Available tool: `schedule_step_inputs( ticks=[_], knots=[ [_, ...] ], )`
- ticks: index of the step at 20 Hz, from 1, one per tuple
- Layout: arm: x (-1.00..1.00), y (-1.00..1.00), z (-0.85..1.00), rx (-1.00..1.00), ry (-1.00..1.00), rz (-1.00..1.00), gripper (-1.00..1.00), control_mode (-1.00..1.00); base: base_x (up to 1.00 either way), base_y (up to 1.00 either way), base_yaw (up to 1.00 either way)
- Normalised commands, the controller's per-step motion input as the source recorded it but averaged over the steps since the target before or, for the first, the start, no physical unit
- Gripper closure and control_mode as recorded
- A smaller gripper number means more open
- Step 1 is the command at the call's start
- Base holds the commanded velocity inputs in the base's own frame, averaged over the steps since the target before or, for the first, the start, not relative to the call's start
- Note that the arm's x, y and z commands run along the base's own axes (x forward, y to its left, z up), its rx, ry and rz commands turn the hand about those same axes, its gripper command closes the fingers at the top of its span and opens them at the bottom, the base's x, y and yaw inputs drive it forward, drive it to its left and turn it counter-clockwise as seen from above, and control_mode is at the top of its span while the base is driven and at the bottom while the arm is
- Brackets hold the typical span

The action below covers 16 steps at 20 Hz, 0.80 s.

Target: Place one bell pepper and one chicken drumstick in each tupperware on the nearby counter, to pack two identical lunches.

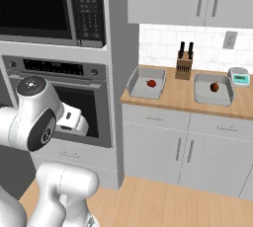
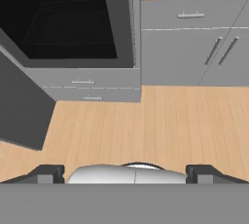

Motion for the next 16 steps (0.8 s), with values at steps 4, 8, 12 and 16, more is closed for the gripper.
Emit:
schedule_step_inputs(
  ticks=[4,8,12,16],
  knots=[
    [0.0,0.0,0.0,0.0,0.0,0.0,-1.0,1.0,-0.71,1.0,0.0],
    [0.0,0.0,0.0,0.0,0.0,0.0,-1.0,1.0,-0.25,1.0,0.0],
    [0.0,0.0,0.0,0.0,0.0,0.0,-1.0,1.0,0.28,1.0,0.05],
    [0.0,0.0,0.0,0.0,0.0,0.0,-1.0,1.0,0.31,1.0,-0.02]
  ],
)
